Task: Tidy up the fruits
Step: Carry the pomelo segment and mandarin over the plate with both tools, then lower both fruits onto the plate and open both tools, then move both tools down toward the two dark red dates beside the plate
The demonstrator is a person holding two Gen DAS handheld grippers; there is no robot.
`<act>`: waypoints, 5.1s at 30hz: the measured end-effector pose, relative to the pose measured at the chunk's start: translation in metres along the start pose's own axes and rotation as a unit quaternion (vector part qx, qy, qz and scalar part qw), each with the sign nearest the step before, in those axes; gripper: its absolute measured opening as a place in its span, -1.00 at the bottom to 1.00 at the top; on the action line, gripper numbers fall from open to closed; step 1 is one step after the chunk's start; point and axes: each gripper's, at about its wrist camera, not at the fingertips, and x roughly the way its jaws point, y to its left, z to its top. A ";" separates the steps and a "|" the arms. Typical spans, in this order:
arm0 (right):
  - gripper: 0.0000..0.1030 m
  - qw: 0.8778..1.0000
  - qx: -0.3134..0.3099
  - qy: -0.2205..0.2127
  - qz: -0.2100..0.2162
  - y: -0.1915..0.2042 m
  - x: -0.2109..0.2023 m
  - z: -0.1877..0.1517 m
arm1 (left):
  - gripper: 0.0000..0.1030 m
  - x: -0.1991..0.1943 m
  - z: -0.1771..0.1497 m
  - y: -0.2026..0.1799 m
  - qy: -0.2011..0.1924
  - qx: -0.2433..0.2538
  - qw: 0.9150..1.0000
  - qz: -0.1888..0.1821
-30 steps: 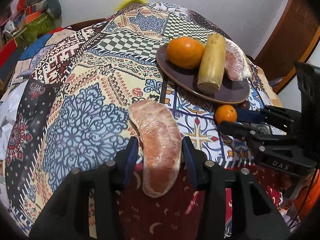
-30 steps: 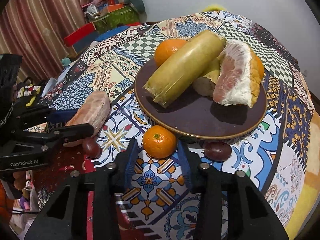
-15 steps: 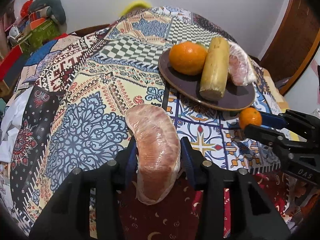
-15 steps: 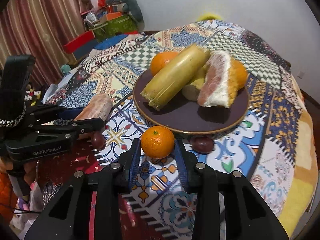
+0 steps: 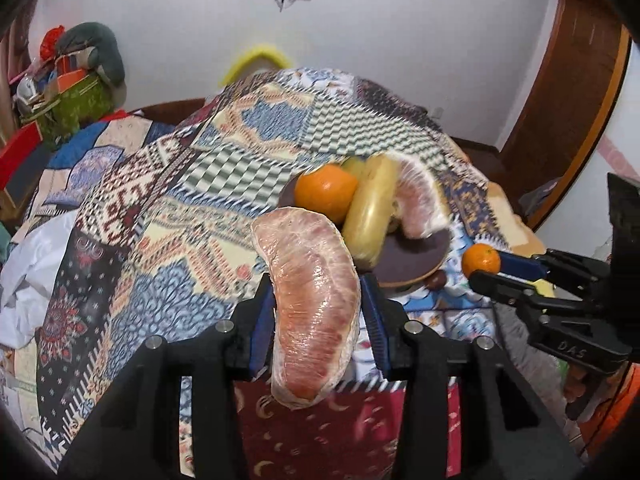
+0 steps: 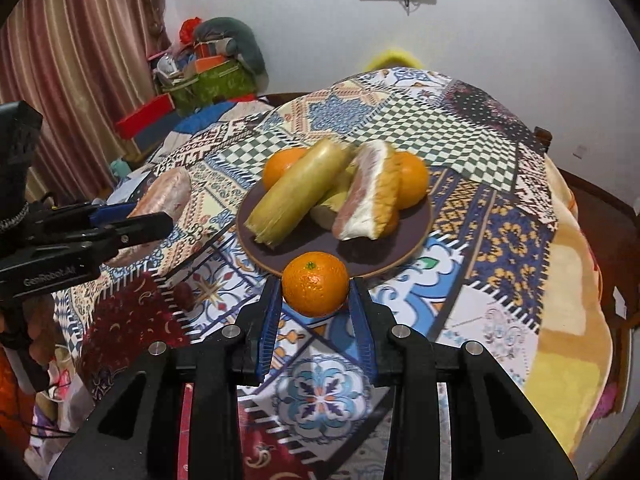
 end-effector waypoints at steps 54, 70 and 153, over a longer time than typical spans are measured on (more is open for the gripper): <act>-0.27 0.999 0.016 0.031 -0.008 -0.077 0.058 0.040 | -0.19 0.085 0.069 -0.071 -0.010 0.027 0.999 -0.014; -0.19 0.999 0.016 -0.017 -0.024 -0.061 -0.003 0.038 | -0.18 0.021 0.063 -0.063 -0.044 0.018 0.999 -0.002; -0.30 0.998 0.012 0.063 0.013 -0.012 0.055 -0.009 | -0.55 0.042 -0.016 0.002 0.038 -0.011 0.999 0.002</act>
